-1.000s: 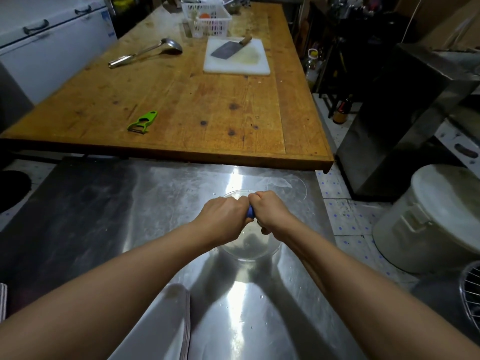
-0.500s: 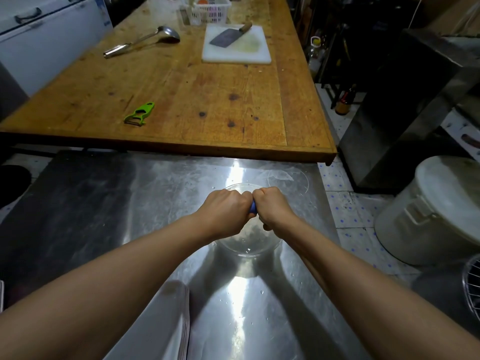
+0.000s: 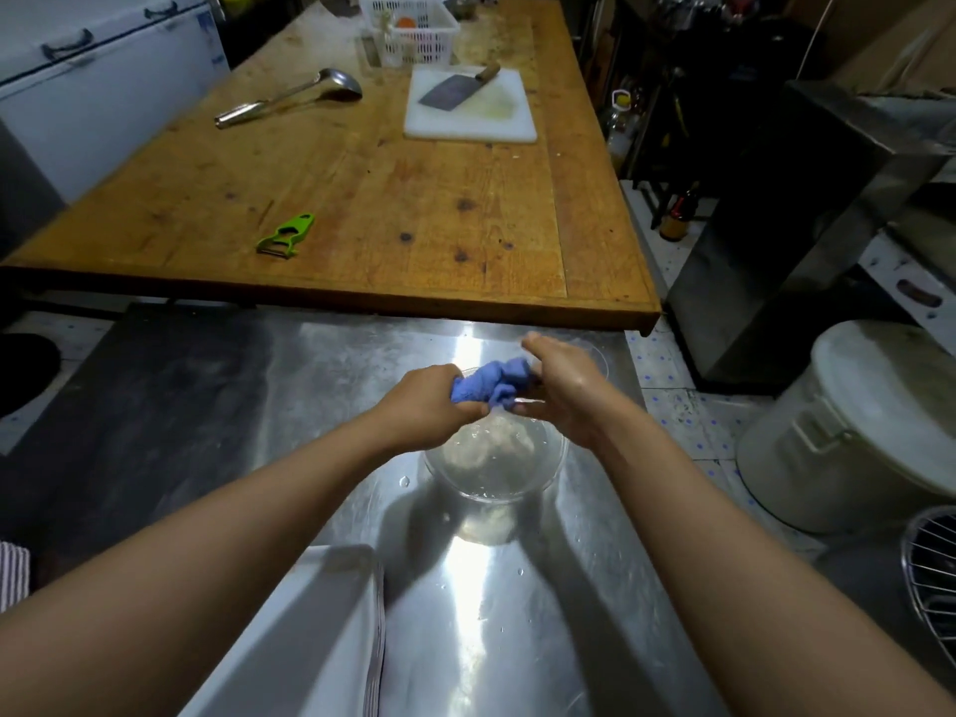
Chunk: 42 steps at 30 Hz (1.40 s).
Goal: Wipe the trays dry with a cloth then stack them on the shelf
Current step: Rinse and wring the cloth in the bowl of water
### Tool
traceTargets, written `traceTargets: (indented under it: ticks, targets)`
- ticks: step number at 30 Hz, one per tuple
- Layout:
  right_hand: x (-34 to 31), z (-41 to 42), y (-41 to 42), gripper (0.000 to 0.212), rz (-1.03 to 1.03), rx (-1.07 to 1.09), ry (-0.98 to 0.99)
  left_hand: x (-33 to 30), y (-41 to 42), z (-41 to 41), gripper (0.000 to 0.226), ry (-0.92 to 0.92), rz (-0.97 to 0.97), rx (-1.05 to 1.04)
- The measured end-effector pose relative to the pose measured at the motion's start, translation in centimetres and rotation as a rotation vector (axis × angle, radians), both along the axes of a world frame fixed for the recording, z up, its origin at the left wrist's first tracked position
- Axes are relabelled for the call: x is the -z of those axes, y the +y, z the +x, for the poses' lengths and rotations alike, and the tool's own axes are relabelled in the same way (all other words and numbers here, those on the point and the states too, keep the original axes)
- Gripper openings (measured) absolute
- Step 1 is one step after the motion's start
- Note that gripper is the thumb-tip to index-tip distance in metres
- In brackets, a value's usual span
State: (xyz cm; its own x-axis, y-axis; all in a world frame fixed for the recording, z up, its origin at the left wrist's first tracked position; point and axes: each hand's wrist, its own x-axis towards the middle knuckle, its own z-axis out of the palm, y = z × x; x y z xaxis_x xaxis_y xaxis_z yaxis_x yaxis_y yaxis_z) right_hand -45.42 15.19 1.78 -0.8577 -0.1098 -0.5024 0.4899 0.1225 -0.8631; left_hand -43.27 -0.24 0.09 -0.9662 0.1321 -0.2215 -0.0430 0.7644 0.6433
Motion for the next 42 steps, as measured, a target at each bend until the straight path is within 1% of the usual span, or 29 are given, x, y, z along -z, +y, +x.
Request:
traceTargets:
  ticks: [1, 2, 3, 4, 5, 6, 8, 10, 12, 13, 14, 15, 16, 18, 20, 23, 24, 26, 28, 30, 33, 35, 37, 40, 42]
  targets:
    - [0.2, 0.3, 0.0, 0.018, 0.06, -0.041, -0.048, 0.0, -0.1, 0.3, 0.026, -0.048, 0.053, -0.047]
    - [0.7, 0.7, 0.0, 0.017, 0.189, -0.108, -0.074, 0.1, -0.2, 0.5, 0.024, -0.085, 0.087, -0.091]
    - [1.1, 1.0, 0.0, 0.022, 0.313, -0.145, -0.057, 0.1, -0.3, 0.7, 0.025, -0.104, 0.104, -0.121]
    - [1.3, 1.1, 0.0, 0.031, 0.37, -0.12, -0.022, 0.1, -0.4, 0.9, 0.028, -0.113, 0.109, -0.142]
    - [1.3, 1.1, 0.0, 0.039, 0.347, -0.068, -0.033, 0.0, -0.4, 1.0, 0.031, -0.12, 0.111, -0.161]
    - [1.3, 1.3, 0.1, 0.04, 0.298, -0.026, -0.062, -0.1, -0.5, 1.1, 0.034, -0.125, 0.111, -0.176]
    - [1.1, 2.0, 0.1, 0.032, 0.179, 0.0, -0.145, -0.1, -0.4, 1.4, 0.035, -0.122, 0.115, -0.185]
    - [1.3, 2.5, 0.0, 0.03, 0.05, -0.03, -0.204, -0.2, -0.3, 1.7, 0.03, -0.11, 0.133, -0.165]
    - [1.1, 3.4, -0.5, 0.02, -0.048, -0.025, -0.169, -0.4, 0.0, 2.2, 0.021, -0.13, 0.21, -0.125]
    - [1.1, 3.5, -0.8, 0.011, -0.069, 0.036, -0.11, -0.5, 0.2, 2.4, 0.023, -0.172, 0.283, -0.133]
    - [1.0, 3.6, -1.0, 0.007, -0.078, 0.129, -0.037, -0.8, 0.4, 2.6, 0.03, -0.228, 0.364, -0.162]
    - [0.7, 3.7, -1.1, 0.011, -0.073, 0.222, 0.029, -1.1, 0.4, 2.8, 0.033, -0.289, 0.436, -0.203]
    - [0.4, 3.8, -1.1, 0.015, -0.069, 0.291, 0.077, -1.5, 0.5, 2.9, 0.027, -0.334, 0.481, -0.234]
    - [-0.2, 4.2, -0.9, 0.018, -0.036, 0.362, 0.12, -2.1, 0.5, 3.2, 0.007, -0.348, 0.466, -0.255]
    - [-0.8, 4.9, -0.6, 0.016, -0.004, 0.393, 0.141, -2.4, 0.6, 3.6, 0.008, -0.286, 0.434, -0.243]
    - [-2.3, 6.3, -0.2, 0.014, 0.001, 0.385, 0.196, -3.1, 0.5, 4.5, 0.039, -0.201, 0.582, -0.105]
    - [-2.9, 7.0, -0.1, 0.016, -0.03, 0.365, 0.202, -3.6, 0.6, 5.0, 0.041, -0.182, 0.616, -0.041]
    - [-4.3, 8.3, 0.0, 0.026, -0.13, 0.321, 0.198, -4.4, 0.9, 5.6, 0.032, -0.148, 0.617, 0.011]
    - [-5.7, 9.7, 0.5, 0.036, -0.176, 0.299, 0.2, -5.5, 1.1, 6.1, 0.021, -0.146, 0.629, -0.024]
    - [-6.9, 10.9, 1.4, 0.039, -0.08, 0.274, 0.226, -6.3, 1.1, 6.7, 0.017, -0.213, 0.674, -0.05]
    - [-8.6, 12.6, 2.6, 0.019, 0.103, 0.243, 0.248, -7.3, 0.9, 8.2, 0.032, -0.314, 0.81, -0.111]
    - [-9.4, 13.6, 3.1, 0.016, 0.135, 0.237, 0.259, -8.3, 0.8, 9.6, 0.038, -0.35, 0.904, -0.159]
    - [-10.0, 14.5, 3.1, 0.015, 0.146, 0.207, 0.27, -9.2, 0.6, 11.0, 0.042, -0.354, 0.881, -0.141]
    - [-10.5, 15.9, 2.7, 0.012, 0.208, 0.153, 0.32, -10.1, 0.5, 13.4, 0.044, -0.357, 0.839, 0.014]
    - [-10.5, 16.9, 2.2, 0.009, 0.289, 0.122, 0.403, -10.3, 0.8, 15.2, 0.037, -0.28, 0.78, 0.074]
